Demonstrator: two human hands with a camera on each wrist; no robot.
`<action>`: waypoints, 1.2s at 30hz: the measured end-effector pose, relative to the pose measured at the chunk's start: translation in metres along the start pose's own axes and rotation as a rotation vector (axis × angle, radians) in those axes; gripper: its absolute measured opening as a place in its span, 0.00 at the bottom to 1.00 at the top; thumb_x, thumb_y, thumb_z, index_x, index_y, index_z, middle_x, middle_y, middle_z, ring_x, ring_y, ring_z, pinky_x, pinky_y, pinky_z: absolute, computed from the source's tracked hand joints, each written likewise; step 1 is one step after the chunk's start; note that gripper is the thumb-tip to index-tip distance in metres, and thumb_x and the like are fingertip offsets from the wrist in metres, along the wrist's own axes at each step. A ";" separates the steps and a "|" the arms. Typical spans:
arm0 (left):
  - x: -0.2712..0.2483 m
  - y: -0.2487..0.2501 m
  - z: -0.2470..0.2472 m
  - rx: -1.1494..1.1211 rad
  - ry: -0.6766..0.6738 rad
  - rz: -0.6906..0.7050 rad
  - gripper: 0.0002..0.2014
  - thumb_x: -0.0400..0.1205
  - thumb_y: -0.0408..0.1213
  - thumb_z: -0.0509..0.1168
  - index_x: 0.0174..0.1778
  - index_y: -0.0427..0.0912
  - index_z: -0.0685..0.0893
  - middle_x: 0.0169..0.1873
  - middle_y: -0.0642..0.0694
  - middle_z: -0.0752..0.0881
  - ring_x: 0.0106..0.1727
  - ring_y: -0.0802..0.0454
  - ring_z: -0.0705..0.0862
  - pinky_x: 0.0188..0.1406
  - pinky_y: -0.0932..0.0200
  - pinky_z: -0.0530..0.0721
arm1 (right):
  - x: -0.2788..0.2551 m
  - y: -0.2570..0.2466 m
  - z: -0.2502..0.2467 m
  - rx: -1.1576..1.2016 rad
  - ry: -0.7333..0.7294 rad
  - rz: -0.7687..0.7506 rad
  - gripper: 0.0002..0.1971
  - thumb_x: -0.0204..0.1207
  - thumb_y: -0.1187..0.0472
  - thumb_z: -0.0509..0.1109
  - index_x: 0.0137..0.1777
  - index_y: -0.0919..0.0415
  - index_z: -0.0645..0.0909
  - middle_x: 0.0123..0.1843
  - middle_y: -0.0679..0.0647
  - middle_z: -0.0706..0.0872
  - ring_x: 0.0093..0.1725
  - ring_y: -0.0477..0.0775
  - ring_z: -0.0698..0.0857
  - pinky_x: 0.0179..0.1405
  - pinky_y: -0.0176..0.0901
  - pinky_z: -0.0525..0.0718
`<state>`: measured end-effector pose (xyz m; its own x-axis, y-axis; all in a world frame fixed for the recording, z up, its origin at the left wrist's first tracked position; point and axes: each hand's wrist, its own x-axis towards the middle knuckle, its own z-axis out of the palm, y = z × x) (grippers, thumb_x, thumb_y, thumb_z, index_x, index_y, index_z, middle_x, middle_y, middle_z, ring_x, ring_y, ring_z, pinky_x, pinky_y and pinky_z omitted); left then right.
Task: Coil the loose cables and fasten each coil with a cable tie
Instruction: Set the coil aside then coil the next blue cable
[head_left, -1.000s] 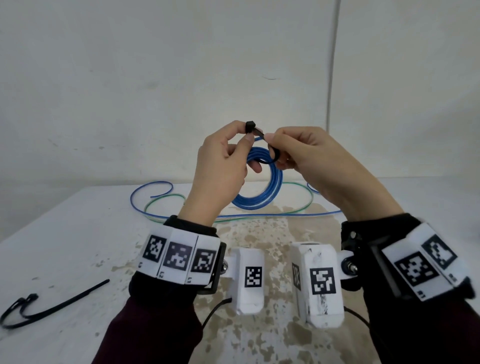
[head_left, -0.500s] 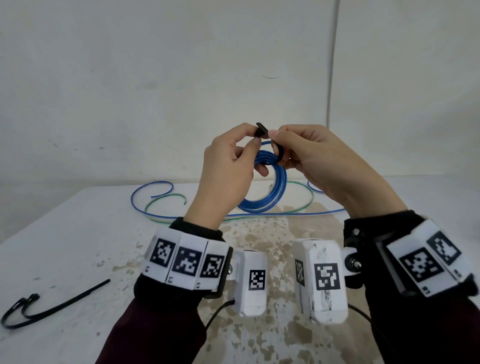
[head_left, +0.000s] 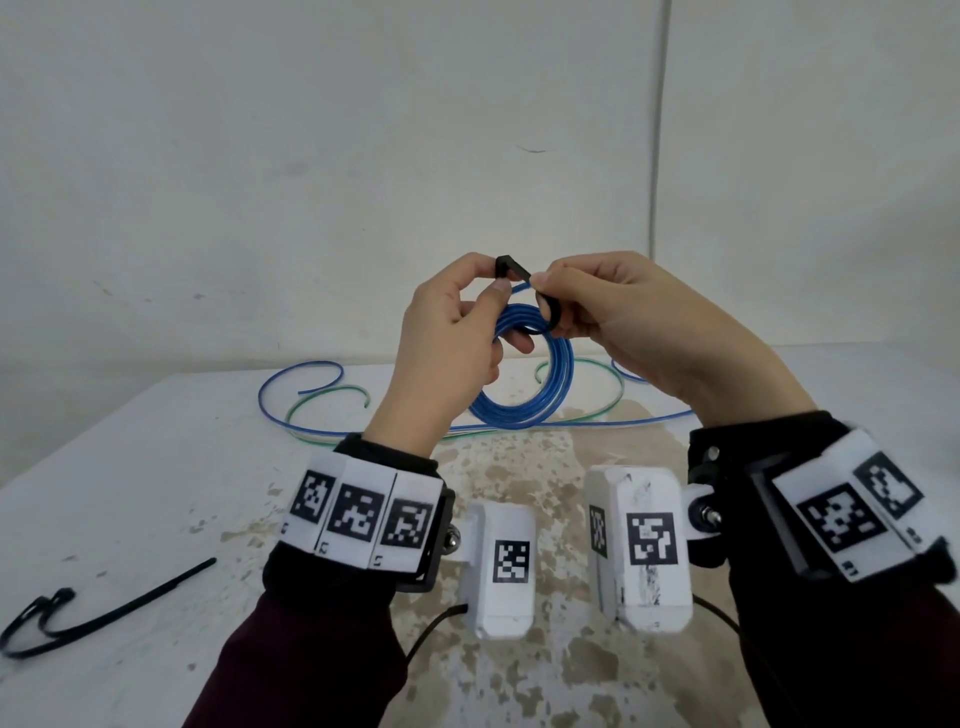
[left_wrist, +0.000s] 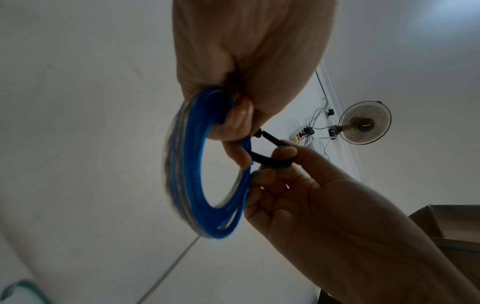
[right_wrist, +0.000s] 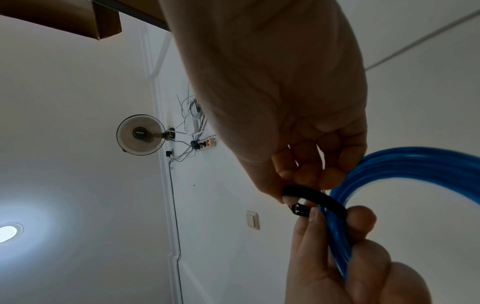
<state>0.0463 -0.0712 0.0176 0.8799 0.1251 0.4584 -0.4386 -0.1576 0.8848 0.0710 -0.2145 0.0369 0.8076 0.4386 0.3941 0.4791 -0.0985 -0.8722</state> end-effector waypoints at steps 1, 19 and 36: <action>0.000 0.000 0.000 0.004 0.000 0.000 0.08 0.87 0.34 0.58 0.55 0.41 0.82 0.23 0.39 0.84 0.14 0.55 0.62 0.17 0.65 0.65 | 0.000 0.000 0.000 0.001 0.001 0.004 0.17 0.82 0.62 0.62 0.30 0.61 0.77 0.30 0.51 0.77 0.34 0.49 0.73 0.44 0.36 0.79; 0.000 0.001 -0.003 0.114 0.025 0.079 0.08 0.87 0.35 0.58 0.49 0.49 0.83 0.23 0.41 0.84 0.14 0.56 0.65 0.18 0.66 0.66 | -0.001 -0.002 0.004 0.023 0.024 0.008 0.17 0.83 0.61 0.62 0.31 0.61 0.76 0.31 0.55 0.74 0.31 0.47 0.72 0.41 0.32 0.78; -0.006 0.012 -0.016 0.326 -0.335 0.072 0.11 0.86 0.36 0.59 0.51 0.45 0.87 0.22 0.43 0.82 0.16 0.56 0.63 0.17 0.68 0.64 | -0.002 -0.001 -0.001 0.037 0.228 0.047 0.12 0.76 0.59 0.72 0.32 0.54 0.78 0.32 0.43 0.81 0.31 0.43 0.75 0.37 0.36 0.74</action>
<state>0.0332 -0.0585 0.0266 0.8832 -0.2117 0.4184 -0.4678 -0.4599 0.7547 0.0694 -0.2162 0.0372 0.8874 0.2205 0.4048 0.4300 -0.0792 -0.8994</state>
